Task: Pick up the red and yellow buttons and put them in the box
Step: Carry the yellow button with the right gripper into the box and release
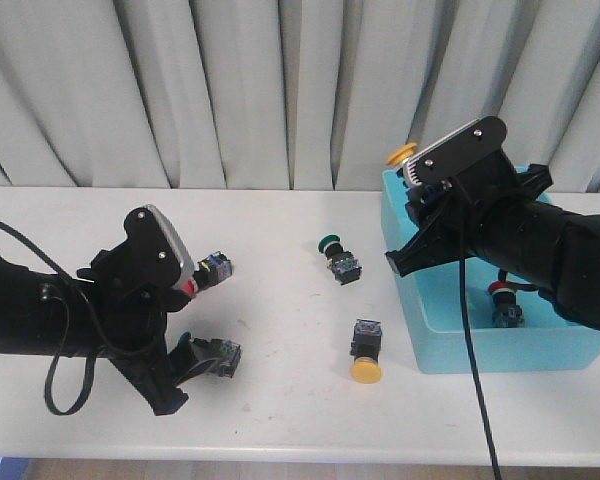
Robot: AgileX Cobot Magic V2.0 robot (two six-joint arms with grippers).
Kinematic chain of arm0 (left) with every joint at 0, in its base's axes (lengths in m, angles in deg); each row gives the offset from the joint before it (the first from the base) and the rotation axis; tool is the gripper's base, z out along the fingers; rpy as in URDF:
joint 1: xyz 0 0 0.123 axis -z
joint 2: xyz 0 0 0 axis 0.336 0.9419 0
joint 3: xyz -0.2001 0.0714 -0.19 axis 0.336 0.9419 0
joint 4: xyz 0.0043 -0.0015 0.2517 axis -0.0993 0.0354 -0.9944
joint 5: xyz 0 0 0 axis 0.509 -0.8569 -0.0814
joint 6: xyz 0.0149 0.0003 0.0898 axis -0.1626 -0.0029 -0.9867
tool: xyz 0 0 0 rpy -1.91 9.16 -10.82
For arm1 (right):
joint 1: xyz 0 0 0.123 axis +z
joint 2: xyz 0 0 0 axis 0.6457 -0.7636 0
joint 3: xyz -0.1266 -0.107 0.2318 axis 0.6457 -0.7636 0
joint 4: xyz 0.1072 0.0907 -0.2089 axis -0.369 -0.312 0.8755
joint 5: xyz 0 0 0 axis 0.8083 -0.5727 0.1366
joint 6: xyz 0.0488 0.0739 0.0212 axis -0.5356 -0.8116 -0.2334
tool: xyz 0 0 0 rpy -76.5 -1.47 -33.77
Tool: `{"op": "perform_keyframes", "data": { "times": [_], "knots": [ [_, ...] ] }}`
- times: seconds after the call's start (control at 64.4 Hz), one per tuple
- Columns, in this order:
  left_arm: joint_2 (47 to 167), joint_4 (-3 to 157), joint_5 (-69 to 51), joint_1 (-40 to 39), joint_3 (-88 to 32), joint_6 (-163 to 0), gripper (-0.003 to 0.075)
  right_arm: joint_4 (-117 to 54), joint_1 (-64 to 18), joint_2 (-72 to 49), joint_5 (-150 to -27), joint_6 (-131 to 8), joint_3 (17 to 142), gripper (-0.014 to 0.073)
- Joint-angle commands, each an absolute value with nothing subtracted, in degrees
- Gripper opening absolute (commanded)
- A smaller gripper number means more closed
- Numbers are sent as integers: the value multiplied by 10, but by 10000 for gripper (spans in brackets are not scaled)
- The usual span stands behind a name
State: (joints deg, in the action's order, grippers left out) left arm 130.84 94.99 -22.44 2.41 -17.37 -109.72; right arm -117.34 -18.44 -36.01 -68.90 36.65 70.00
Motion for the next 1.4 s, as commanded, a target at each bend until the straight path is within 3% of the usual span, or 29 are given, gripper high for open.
{"op": "perform_keyframes", "data": {
  "times": [0.0, 0.186, 0.606, 0.839, 0.932, 1.181, 1.383],
  "knots": [
    [1292, 964, -213, 24, -189, -1091, 552, -1187, -188, -343, -734, 362, 720, 246],
    [1292, 964, -213, 24, -189, -1091, 552, -1188, -198, -343, -796, 368, 720, 246],
    [1292, 964, -213, 24, -189, -1091, 552, -1188, -335, -343, -945, 362, 720, 246],
    [1292, 964, -213, 24, -189, -1091, 552, -1171, -342, -361, -842, 340, 720, 246],
    [1292, 964, -213, 24, -189, -1091, 552, -1039, -353, -366, -838, 191, 720, 246],
    [1292, 964, -216, 24, -189, -1091, 552, -482, -368, -412, -881, -451, 748, 246],
    [1292, 964, -216, 24, -189, -1091, 552, -219, -368, -496, -1007, -731, 834, 246]
  ]
}}
